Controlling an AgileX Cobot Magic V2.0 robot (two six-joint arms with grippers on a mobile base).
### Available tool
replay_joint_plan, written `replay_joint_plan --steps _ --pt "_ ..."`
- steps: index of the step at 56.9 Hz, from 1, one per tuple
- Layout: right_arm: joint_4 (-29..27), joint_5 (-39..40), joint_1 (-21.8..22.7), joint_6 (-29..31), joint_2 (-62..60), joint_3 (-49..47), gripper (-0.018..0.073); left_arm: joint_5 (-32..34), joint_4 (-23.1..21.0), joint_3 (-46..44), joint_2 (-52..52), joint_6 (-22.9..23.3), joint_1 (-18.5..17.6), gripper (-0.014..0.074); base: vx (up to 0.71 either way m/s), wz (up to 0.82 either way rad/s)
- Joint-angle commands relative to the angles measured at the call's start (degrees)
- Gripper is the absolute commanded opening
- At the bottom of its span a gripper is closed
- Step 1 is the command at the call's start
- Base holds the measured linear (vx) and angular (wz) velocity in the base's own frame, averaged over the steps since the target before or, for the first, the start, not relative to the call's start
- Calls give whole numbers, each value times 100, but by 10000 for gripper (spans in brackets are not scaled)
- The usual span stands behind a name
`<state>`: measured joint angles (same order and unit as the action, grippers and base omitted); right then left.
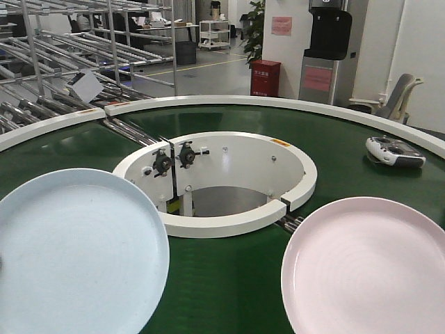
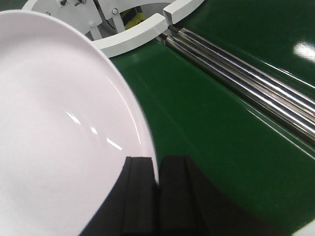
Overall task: Grab plate from conveyor and place on tray
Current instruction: 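Drive the base to the steel table holding both plates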
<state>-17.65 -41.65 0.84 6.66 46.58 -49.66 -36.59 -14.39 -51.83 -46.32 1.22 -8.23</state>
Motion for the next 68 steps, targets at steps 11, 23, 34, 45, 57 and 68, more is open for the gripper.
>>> replay_joint_plan --steps 11,23,34,45,57,68 --pt "-97 442 27 18 -15 -170 -9 465 -127 -164 48 48 -27 -6 -17 -22" --pt "-97 442 27 18 -15 -170 -9 457 -127 -164 59 48 -27 -6 -21 -46" --pt "-97 436 27 18 -32 -170 -9 452 -127 -164 59 48 -27 -6 -21 -60" --pt "-97 431 27 18 -32 -170 -9 452 -127 -164 59 48 -27 -6 -20 -58" --pt "-97 431 27 18 -32 -170 -9 452 -127 -164 59 48 -27 -6 -16 -55" --pt "-97 431 27 18 -32 -170 -9 452 -127 -164 59 48 -27 -6 -13 -53"
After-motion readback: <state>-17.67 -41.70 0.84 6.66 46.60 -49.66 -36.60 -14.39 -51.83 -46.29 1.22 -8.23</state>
